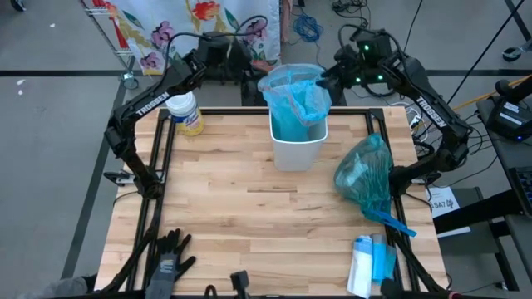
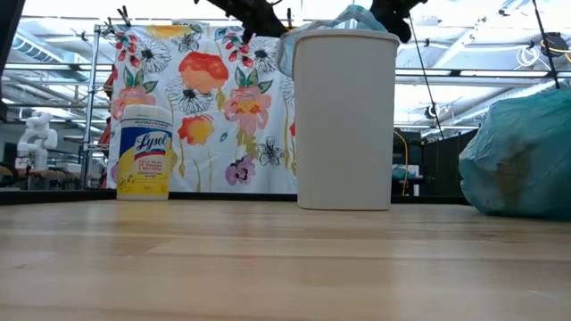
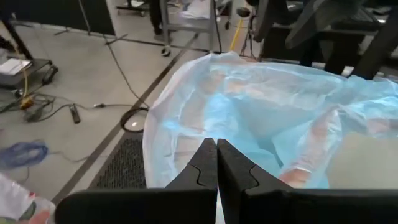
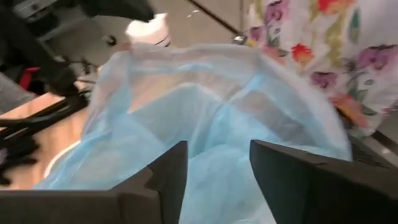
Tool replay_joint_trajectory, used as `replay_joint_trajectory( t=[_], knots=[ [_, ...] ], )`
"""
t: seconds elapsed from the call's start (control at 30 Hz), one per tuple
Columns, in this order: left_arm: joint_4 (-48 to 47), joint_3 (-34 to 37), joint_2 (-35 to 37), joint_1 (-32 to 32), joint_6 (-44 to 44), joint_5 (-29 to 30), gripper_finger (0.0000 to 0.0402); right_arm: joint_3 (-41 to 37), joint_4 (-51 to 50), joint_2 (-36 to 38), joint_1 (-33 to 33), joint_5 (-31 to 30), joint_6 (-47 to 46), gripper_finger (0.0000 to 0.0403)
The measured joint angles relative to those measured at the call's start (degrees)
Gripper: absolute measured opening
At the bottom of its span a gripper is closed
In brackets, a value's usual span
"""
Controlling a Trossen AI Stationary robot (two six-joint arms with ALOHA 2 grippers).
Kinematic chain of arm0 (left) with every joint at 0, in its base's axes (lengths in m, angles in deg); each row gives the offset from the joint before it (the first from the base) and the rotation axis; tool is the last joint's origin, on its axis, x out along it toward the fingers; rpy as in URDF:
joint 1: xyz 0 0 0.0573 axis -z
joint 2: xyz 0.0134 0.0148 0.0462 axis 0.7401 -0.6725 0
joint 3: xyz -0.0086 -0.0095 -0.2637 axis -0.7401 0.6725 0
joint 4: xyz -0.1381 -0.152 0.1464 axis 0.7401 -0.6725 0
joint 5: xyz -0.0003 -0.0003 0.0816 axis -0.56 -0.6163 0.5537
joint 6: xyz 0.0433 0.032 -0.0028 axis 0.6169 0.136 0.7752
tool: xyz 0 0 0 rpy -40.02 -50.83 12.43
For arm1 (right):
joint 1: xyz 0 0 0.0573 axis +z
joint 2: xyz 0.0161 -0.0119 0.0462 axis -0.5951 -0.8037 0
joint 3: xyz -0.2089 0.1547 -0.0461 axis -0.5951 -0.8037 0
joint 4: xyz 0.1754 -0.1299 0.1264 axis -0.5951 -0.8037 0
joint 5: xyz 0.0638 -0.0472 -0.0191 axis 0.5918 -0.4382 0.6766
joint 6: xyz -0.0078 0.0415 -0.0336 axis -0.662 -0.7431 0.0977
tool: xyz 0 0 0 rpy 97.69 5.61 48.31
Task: Place trash/remove bag and relplace
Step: Insert a new trash bag into the trash bin
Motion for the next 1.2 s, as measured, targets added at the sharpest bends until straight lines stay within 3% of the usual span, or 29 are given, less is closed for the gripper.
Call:
replay_joint_trajectory(
  t=[0.13, 0.4, 0.6, 0.9, 1.2],
  knots=[
    [-0.33, 0.0, -0.94, 0.89, 0.49, -3.15, 0.0, 0.0, -1.81, -0.34, 1.96, 1.64, 0.99, 0.0132],
    [-3.83, 0.04, -1.93, 3.9, 0.62, -8.18, 0.0, 0.0, -10.24, -0.61, 6.69, 1.71, 3.81, 0.0011],
    [-11.59, 0.04, -1.93, 5.5, 0.18, -13.03, 0.0, 0.0, -16.3, -0.61, 10.02, 1.9, 3.63, 0.0008],
    [-20.53, 0.04, -1.93, 7.35, -0.02, -11.62, 0.0, 0.0, -19.51, -0.61, 17.01, 7.72, 3.29, 0.0001],
    [-25.47, 0.04, -1.93, 8.7, -3.08, -10.32, 0.0, 0.0, -20.29, -0.63, 22.16, 7.58, 2.08, 0.0]
  ],
)
